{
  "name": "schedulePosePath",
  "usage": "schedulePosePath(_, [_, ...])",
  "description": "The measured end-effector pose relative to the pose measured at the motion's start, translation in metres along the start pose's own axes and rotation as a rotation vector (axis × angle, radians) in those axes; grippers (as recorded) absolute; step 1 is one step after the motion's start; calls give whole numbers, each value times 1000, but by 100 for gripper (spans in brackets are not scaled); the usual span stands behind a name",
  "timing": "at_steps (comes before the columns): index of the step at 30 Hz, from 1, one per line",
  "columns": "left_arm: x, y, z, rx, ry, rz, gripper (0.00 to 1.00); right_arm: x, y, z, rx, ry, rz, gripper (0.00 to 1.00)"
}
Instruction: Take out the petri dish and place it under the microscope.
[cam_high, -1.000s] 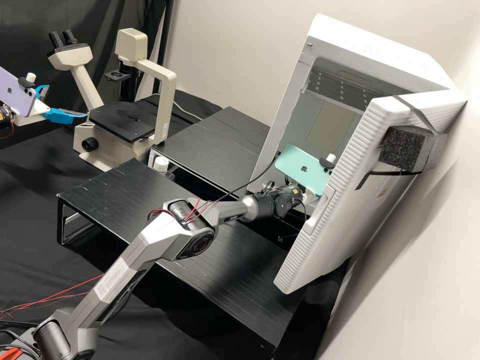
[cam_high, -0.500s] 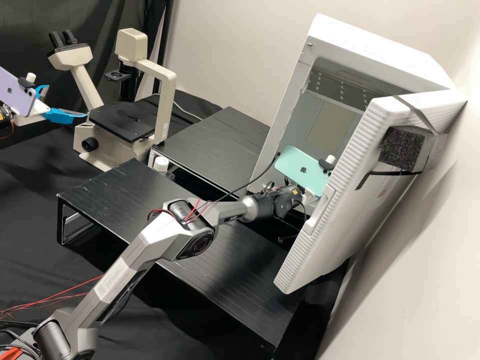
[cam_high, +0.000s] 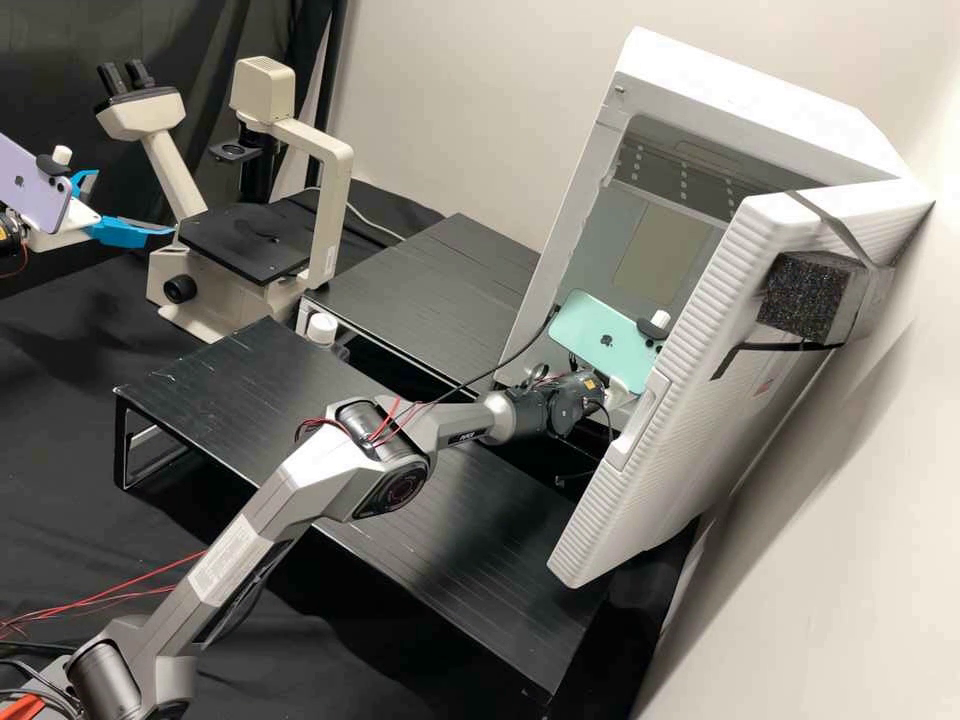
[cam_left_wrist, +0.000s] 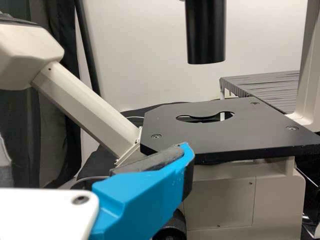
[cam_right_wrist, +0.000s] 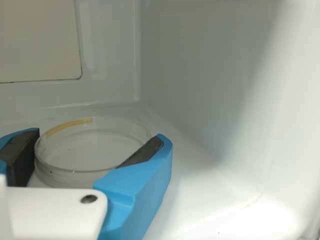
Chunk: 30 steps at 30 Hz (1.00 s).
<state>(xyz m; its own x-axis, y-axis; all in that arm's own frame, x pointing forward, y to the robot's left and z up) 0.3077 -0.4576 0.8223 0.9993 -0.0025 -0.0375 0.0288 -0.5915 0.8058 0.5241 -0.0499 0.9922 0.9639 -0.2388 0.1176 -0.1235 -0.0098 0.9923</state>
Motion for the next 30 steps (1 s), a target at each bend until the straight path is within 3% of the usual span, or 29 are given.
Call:
schedulePosePath(11, [0,0,0,0,0,0,100,-20,3,8,16,57,-8,0])
schedulePosePath(22, [0,0,0,0,0,0,100,-76,22,13,29,102,5,0])
schedulePosePath(30, [0,0,0,0,0,0,100,-126,10,15,32,198,-31,0])
